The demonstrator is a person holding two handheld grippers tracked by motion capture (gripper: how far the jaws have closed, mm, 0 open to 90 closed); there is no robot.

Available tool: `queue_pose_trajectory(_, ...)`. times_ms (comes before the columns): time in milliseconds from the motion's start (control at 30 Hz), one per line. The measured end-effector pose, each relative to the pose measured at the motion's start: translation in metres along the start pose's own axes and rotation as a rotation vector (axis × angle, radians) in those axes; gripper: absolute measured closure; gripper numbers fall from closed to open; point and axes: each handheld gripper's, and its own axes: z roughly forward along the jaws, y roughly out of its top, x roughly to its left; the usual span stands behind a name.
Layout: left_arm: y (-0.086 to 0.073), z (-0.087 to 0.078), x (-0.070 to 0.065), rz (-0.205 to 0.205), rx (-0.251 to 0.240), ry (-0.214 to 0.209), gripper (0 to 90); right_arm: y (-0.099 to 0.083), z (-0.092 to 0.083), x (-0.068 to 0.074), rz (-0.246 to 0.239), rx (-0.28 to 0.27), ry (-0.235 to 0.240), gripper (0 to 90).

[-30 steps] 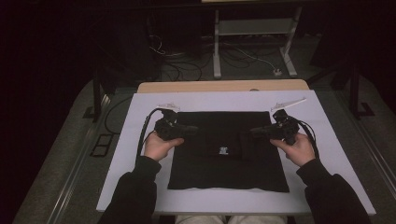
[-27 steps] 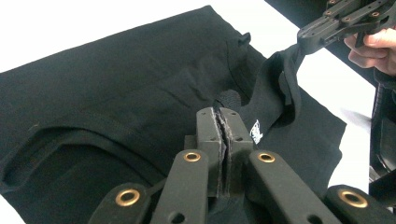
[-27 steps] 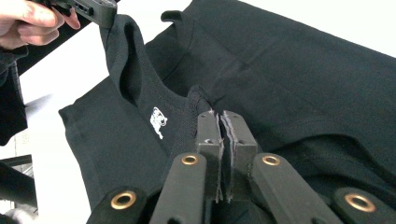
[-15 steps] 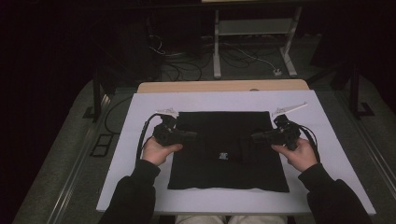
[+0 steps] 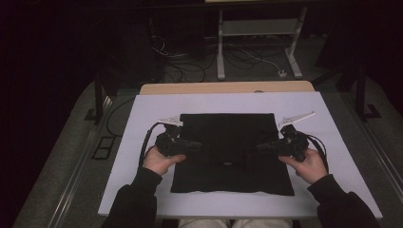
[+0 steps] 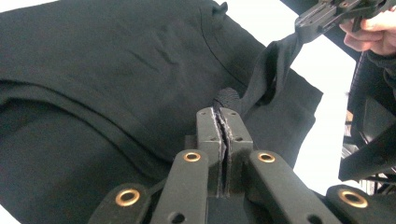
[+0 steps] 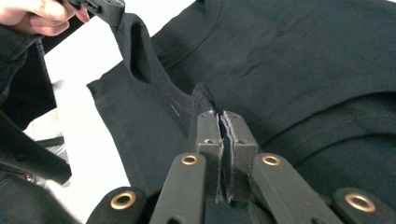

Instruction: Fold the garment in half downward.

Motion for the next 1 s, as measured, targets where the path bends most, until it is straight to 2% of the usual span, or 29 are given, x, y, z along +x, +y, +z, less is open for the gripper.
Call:
queue_pose_trajectory(433, -0.022, 0.007, -0.016, 0.067, 0.115, -0.059, 86.8, -0.017, 0.004, 0.010, -0.007, 0.073, 0.084, 85.1)
queue_pose_trajectory(600, -0.025, 0.008, -0.019, 0.085, 0.126, -0.079, 86.8, -0.025, 0.006, 0.012, -0.002, 0.098, 0.117, 85.1)
queue_pose_trajectory(633, -0.026, 0.007, -0.020, 0.078, 0.127, -0.084, 86.9, -0.027, 0.006, 0.013, 0.001, 0.102, 0.126, 85.1)
queue_pose_trajectory(800, -0.033, 0.010, -0.023, 0.096, 0.166, -0.099, 86.9, -0.037, 0.005, 0.017, -0.006, 0.131, 0.152, 85.1)
queue_pose_trajectory(1000, -0.042, 0.016, -0.030, 0.138, 0.256, -0.160, 86.9, -0.049, 0.003, 0.020, -0.005, 0.169, 0.171, 85.3)
